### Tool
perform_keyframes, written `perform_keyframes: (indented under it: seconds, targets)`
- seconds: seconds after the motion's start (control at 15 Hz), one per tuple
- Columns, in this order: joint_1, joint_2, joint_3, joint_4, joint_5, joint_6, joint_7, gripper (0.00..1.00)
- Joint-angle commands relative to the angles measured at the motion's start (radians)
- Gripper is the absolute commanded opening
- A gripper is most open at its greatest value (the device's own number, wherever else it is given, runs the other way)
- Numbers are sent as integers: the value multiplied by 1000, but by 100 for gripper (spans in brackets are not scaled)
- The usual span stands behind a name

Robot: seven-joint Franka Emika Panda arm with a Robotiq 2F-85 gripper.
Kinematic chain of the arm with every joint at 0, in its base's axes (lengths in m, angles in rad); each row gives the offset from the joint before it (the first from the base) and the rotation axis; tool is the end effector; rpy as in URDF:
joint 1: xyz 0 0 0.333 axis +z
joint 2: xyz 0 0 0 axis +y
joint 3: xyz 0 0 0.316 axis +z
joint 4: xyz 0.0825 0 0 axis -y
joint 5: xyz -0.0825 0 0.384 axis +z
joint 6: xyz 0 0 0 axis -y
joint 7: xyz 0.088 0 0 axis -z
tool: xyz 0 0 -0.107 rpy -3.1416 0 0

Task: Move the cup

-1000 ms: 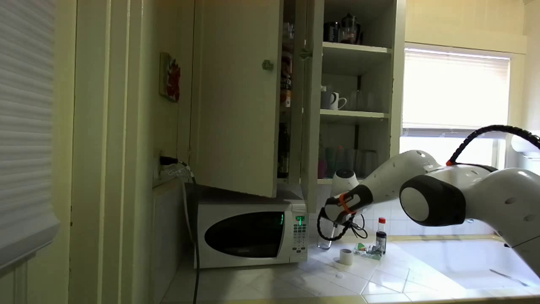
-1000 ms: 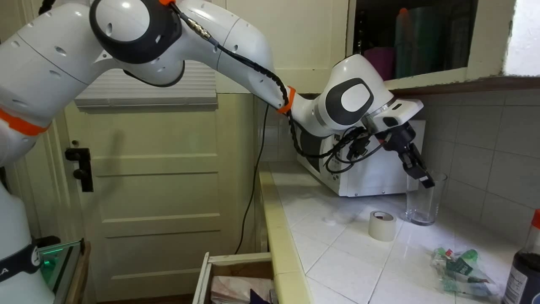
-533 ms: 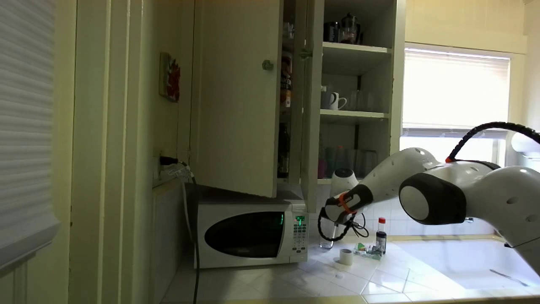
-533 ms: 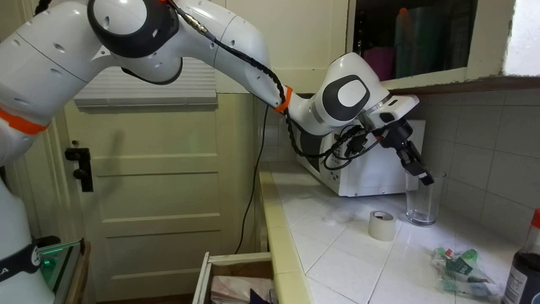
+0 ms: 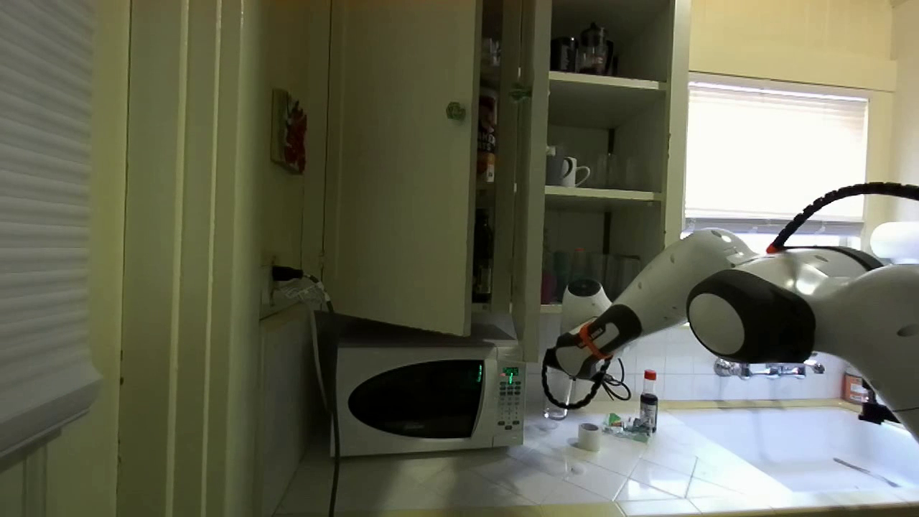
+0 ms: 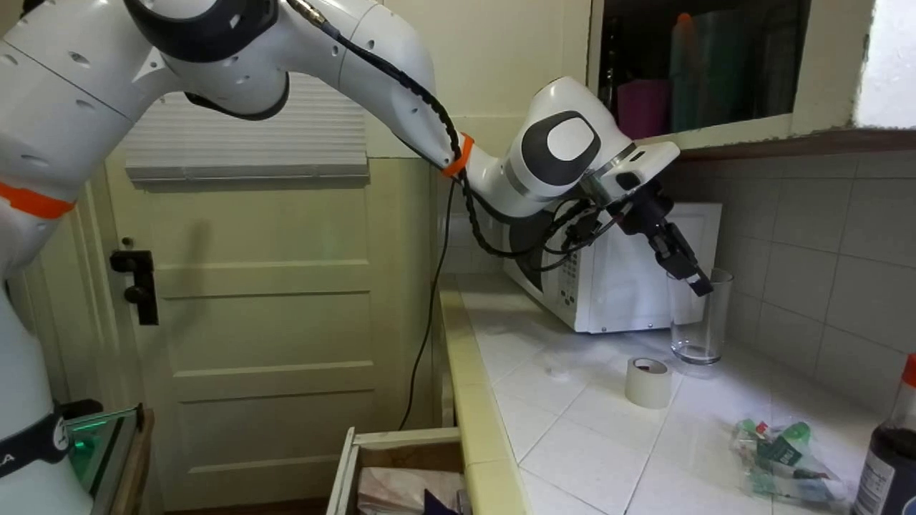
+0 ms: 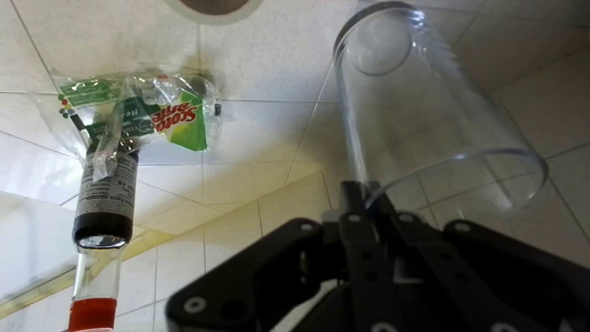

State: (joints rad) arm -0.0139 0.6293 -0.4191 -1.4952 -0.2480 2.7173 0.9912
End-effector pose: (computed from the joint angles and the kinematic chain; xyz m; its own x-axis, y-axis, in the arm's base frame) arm 0.7132 -0.2419 0.3956 0.3058 -0.7036 0.6414 -0.8337 -0.5232 -0.1764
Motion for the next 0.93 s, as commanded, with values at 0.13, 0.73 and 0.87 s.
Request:
perform_keyframes:
  seconds: [0.13, 0.73, 0.87]
  targets:
    - [32, -97, -14, -118, -12, -6, 8, 2]
    - [29, -110, -7, -135, 1, -15, 4, 2]
    - [31, -102, -10, -127, 2, -8, 13, 2]
